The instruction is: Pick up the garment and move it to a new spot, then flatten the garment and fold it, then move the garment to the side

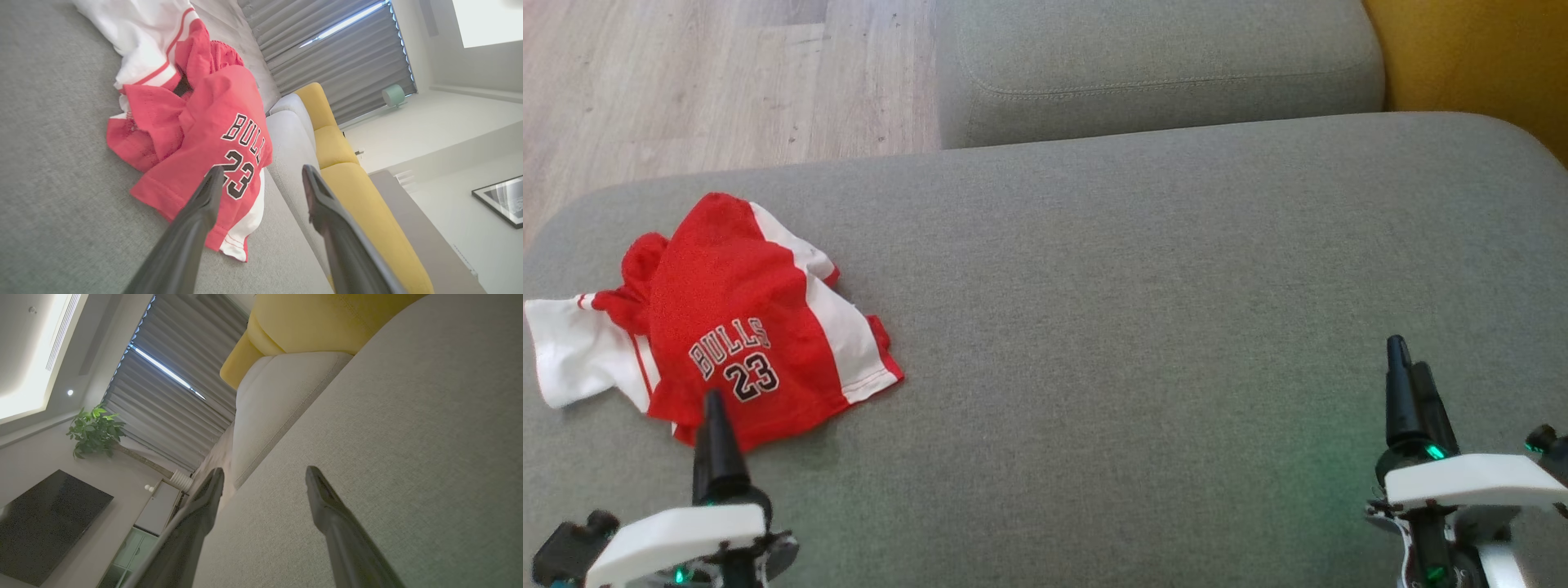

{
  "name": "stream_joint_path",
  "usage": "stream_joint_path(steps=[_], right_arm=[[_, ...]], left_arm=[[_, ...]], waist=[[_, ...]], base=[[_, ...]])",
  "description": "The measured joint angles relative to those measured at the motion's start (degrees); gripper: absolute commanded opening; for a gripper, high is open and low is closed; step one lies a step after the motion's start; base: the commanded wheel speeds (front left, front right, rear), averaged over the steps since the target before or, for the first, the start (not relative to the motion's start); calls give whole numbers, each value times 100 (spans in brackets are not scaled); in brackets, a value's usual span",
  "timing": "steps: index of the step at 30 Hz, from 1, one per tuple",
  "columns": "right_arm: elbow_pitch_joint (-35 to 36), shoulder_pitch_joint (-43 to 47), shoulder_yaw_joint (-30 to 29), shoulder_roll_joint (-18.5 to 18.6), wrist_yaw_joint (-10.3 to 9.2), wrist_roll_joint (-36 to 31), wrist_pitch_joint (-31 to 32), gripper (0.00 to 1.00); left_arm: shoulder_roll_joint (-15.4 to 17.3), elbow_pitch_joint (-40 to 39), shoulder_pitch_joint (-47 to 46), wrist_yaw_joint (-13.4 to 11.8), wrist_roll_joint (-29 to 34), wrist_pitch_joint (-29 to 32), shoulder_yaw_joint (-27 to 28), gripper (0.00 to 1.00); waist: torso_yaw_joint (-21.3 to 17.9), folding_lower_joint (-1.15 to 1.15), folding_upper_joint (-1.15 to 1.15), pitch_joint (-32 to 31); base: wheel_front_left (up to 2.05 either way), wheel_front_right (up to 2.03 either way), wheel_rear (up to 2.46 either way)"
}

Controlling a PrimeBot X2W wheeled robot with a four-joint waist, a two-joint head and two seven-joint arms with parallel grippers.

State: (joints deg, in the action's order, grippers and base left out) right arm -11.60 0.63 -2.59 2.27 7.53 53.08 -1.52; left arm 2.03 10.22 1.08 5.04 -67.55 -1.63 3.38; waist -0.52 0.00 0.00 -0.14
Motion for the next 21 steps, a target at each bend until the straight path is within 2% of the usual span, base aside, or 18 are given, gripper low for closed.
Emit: stream_joint_path(steps=[11, 21], right_arm=[[104, -1, 142, 1, 0, -1099, -182, 100], [165, -1, 198, 1, 0, -2086, -358, 100]], left_arm=[[3, -124, 12, -49, 1397, -182, -495, 100], [20, -140, 12, 2, 2586, -353, -832, 100]], waist=[[-24, 0, 0, -10], [-50, 0, 0, 27]], base=[[0, 0, 0], [0, 0, 0]])
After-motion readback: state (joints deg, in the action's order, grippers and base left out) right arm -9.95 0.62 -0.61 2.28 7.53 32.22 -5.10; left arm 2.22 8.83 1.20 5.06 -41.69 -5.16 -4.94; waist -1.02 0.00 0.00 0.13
